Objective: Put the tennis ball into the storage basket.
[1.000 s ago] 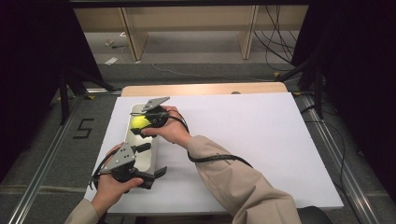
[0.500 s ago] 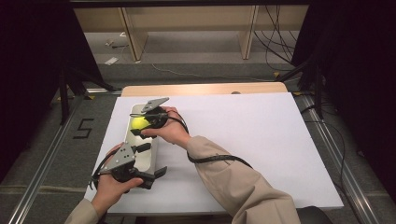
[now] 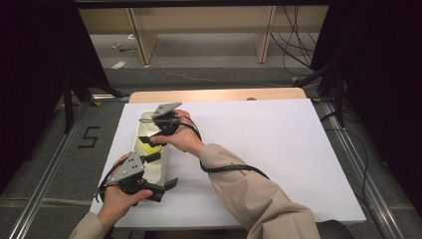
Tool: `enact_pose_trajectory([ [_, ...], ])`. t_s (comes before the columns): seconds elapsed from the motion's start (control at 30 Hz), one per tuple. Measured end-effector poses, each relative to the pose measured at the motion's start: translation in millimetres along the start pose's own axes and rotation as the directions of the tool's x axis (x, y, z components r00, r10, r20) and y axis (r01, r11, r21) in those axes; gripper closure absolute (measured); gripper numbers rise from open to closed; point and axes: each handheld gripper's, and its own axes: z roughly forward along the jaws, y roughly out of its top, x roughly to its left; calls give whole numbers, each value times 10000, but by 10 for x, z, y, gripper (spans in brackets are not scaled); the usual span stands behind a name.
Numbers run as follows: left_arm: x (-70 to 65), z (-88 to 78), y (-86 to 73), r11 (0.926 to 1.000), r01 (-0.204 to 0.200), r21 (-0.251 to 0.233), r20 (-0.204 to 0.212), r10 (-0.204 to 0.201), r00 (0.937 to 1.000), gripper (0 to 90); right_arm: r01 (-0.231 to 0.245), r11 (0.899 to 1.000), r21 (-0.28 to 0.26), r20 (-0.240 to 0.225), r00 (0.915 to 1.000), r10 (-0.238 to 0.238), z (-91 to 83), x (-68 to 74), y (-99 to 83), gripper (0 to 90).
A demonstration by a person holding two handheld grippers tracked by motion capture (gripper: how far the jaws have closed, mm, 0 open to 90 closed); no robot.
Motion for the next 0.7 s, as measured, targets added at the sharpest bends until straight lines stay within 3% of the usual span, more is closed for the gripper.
enact_pose_trajectory([
  [0.7, -3, 5, 0, 10000, 8, -5, 12, -8, 10000, 0, 4, 9996, -283, 185, 9998, 1, -212, -20, 41, 124],
])
